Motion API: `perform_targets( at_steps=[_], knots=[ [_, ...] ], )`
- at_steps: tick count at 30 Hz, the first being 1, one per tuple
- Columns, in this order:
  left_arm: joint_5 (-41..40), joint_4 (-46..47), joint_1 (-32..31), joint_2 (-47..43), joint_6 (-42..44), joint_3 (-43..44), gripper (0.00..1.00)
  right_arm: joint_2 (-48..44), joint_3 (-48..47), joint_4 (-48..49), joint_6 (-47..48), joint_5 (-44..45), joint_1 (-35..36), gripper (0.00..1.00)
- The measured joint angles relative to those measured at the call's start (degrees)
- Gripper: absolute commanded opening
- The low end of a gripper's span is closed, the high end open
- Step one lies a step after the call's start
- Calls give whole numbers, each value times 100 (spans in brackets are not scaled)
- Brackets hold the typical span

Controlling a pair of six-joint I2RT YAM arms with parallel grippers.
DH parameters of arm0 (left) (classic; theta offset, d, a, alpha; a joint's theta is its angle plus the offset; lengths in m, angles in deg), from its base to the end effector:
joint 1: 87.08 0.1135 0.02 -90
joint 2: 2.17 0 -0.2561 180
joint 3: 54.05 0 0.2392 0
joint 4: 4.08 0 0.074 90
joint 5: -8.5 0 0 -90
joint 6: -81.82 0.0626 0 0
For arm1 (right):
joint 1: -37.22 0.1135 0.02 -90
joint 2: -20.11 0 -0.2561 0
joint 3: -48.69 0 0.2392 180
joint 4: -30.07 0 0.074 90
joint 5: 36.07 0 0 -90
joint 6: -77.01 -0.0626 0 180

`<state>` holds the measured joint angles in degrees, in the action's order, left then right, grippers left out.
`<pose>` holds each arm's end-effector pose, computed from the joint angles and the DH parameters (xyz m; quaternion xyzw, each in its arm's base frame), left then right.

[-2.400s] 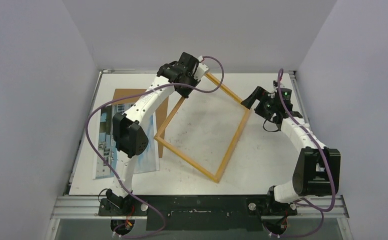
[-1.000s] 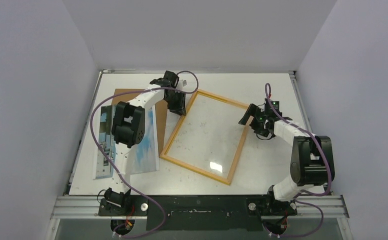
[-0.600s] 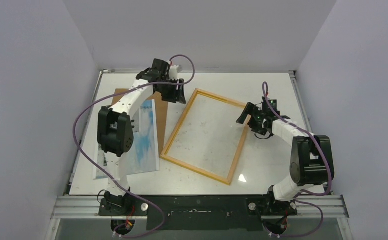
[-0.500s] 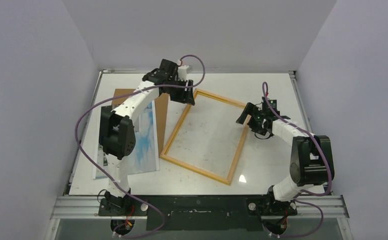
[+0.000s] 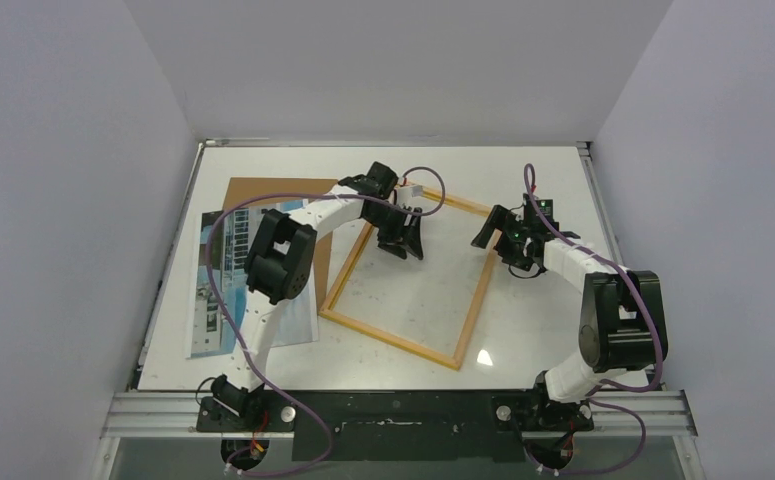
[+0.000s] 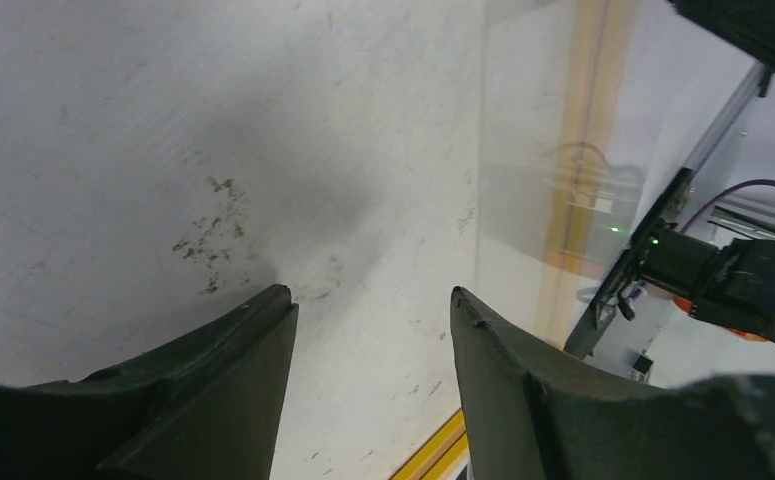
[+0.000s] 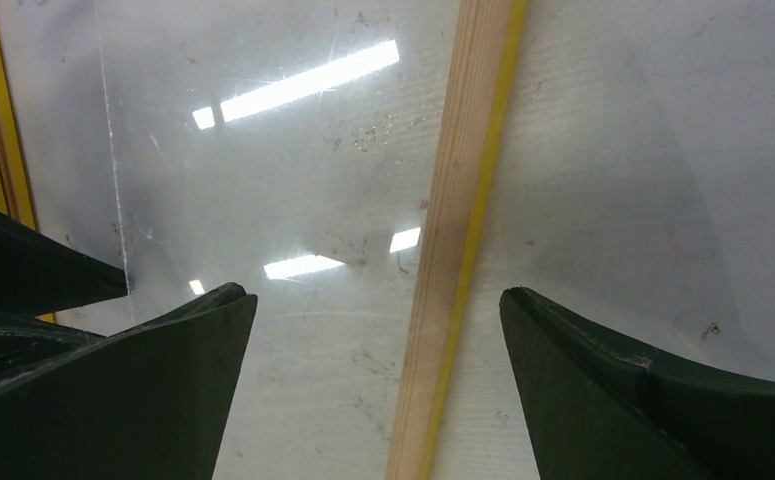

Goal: Put the photo into the frame

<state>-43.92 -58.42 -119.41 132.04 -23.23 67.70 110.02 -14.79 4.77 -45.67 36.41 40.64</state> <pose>0.3859 -0.2894 0.1318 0.2033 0.9071 -0.3654 0.0475 0.3149 0.0377 0.1582 0.1875 0.9161 0.2372 0.2634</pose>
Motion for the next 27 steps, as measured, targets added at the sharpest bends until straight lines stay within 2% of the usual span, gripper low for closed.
perform_targets(
  at_steps=[10,15,20,27],
  knots=[
    [841,765,-20,-24,-485,-57,53,0,0,2,2,-122,-46,99],
    [1019,964,-79,-28,-647,-175,46,0,0,2,2,-149,-48,99],
    [1075,1117,-160,-28,-822,-175,35,0,0,2,2,-188,-50,99],
    [1086,1360,-214,-28,-1005,-212,33,0,0,2,0,-267,-81,99]
  ],
)
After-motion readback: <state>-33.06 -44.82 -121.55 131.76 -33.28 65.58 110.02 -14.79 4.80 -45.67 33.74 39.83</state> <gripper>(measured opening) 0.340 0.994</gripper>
